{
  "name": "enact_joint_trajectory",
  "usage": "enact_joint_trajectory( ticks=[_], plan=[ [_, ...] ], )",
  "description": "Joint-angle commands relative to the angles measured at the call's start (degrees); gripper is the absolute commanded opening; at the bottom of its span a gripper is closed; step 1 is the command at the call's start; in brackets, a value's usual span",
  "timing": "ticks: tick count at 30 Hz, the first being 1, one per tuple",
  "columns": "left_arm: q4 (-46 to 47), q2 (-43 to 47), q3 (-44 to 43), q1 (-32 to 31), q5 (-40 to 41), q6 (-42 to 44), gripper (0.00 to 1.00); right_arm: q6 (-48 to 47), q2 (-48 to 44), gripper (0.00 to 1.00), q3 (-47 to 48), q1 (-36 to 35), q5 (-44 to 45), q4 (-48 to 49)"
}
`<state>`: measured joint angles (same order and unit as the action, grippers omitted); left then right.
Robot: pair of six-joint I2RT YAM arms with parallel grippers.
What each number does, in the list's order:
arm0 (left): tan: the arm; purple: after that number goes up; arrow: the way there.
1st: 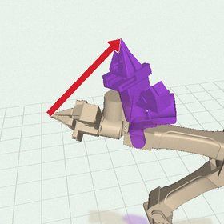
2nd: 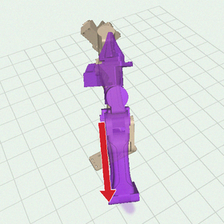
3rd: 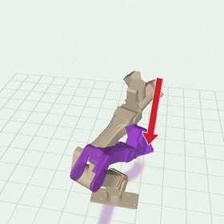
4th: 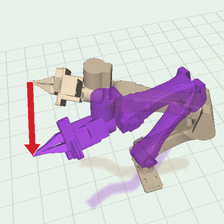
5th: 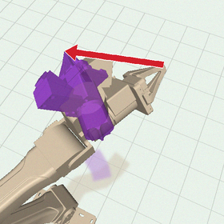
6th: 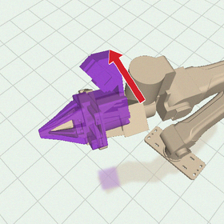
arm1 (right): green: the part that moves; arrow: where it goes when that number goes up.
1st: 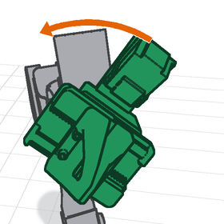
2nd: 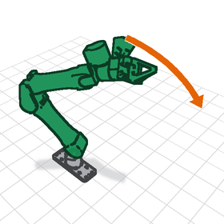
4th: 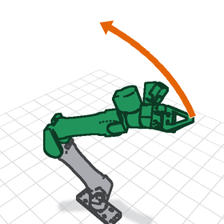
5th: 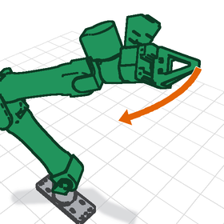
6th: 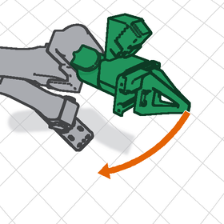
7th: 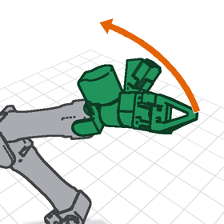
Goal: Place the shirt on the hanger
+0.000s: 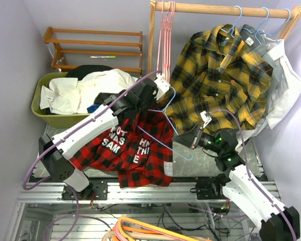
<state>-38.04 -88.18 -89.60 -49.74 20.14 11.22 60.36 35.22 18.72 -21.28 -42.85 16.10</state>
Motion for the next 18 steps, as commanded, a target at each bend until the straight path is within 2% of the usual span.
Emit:
enact_joint_trajectory(
  ticks=[1, 7, 10, 14, 18],
  plan=[
    [-0.02, 2.34, 0.28, -0.49, -1.31, -0.36, 0.07, -1.67, 3.96, 0.00, -1.27, -1.58, 4.26, 13.00],
    [-2.63, 4.07, 0.48, -0.53, -2.00, 0.32, 0.07, -1.40, 8.62, 0.00, -3.17, -1.57, 5.65, 21.00],
    [-3.05, 5.03, 1.90, -0.54, 0.56, 1.76, 0.07, -0.88, 8.89, 0.00, -4.02, -1.57, 5.25, 24.09],
    [-1.76, 6.67, 4.54, -0.52, 4.68, 3.81, 0.07, 1.78, 9.64, 0.00, -6.21, -1.58, 3.95, 33.34],
    [-3.52, 6.72, 3.59, -0.53, 1.34, 2.73, 0.07, 2.61, 12.32, 0.00, -8.50, -1.57, 3.84, 41.59]
  ],
)
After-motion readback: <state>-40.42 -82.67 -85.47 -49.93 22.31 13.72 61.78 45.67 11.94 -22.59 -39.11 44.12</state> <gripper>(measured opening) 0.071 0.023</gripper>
